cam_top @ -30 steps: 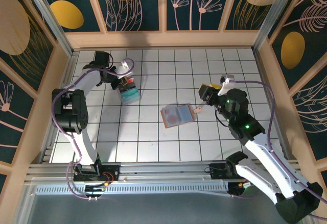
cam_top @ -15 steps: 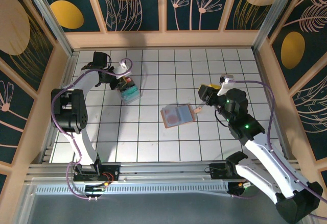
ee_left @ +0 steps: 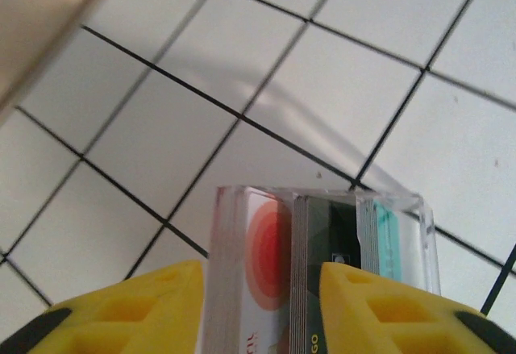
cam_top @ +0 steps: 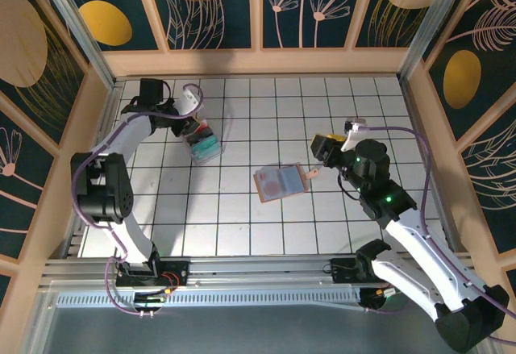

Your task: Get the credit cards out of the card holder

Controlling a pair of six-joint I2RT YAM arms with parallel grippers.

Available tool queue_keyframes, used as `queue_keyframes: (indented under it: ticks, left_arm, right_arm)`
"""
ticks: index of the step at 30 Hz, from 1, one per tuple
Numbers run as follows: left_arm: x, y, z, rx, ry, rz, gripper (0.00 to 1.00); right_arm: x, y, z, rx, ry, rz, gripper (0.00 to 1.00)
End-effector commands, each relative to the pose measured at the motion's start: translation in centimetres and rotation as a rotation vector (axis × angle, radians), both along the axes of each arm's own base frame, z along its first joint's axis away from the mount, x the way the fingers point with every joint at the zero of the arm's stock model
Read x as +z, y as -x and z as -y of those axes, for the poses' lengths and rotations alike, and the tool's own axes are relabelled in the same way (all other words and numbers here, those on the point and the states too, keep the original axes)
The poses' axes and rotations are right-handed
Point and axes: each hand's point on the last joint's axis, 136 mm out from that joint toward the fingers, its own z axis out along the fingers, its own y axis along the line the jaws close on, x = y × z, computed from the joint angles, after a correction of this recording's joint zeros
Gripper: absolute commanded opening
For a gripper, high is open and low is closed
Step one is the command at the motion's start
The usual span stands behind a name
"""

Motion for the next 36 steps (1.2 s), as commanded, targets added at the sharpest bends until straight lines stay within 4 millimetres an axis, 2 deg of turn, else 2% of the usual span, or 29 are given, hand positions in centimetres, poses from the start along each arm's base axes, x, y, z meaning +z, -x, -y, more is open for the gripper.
queue_keyframes:
  ticks: [1, 4, 5, 11, 13, 16, 19, 20, 25, 32, 36]
  left_arm:
    - [4.8, -0.7, 0.0, 0.112, 0.101, 0.113, 0.50]
    - [6.4, -0.2, 1.2, 0.164, 0.182, 0.105, 0.56]
    - [6.6, 0.0, 1.7, 0.179, 0.206, 0.090, 0.59]
    - [7.3, 2.4, 5.5, 0.240, 0.305, 0.078, 0.63]
    - [7.9, 3.3, 6.4, 0.293, 0.358, 0.091, 0.72]
    - [8.5, 5.1, 8.0, 0.328, 0.455, 0.076, 0.76]
    - [8.4, 7.4, 9.2, 0.327, 0.582, -0.002, 0.92]
    - [8.2, 7.9, 9.1, 0.347, 0.607, -0.016, 0.98]
    - [6.4, 9.4, 6.5, 0.549, 0.696, -0.067, 0.99]
    - [3.5, 11.2, 3.4, 0.746, 0.774, -0.082, 0.99]
    - [3.0, 11.4, 2.1, 0.819, 0.796, -0.060, 0.99]
  right_arm:
    - [0.6, 0.2, 0.4, -0.027, -0.031, 0.019, 0.49]
    - [-0.3, 0.1, 0.6, -0.045, -0.026, -0.011, 0.49]
    - [-0.6, 0.1, 0.6, -0.047, -0.021, -0.024, 0.48]
    - [-3.5, 0.0, 0.8, -0.070, 0.026, -0.127, 0.46]
    - [-4.7, 0.1, 0.8, -0.073, 0.049, -0.166, 0.45]
    - [-7.1, 0.2, 0.8, -0.088, 0.091, -0.242, 0.43]
    - [-10.0, 0.7, -0.2, -0.063, 0.149, -0.320, 0.43]
    - [-10.8, 1.0, -0.7, -0.052, 0.167, -0.342, 0.43]
    - [-14.6, 2.3, -3.7, 0.005, 0.255, -0.423, 0.43]
    - [-18.0, 3.3, -9.6, 0.134, 0.416, -0.467, 0.49]
    - [-19.6, 3.1, -12.2, 0.182, 0.506, -0.489, 0.53]
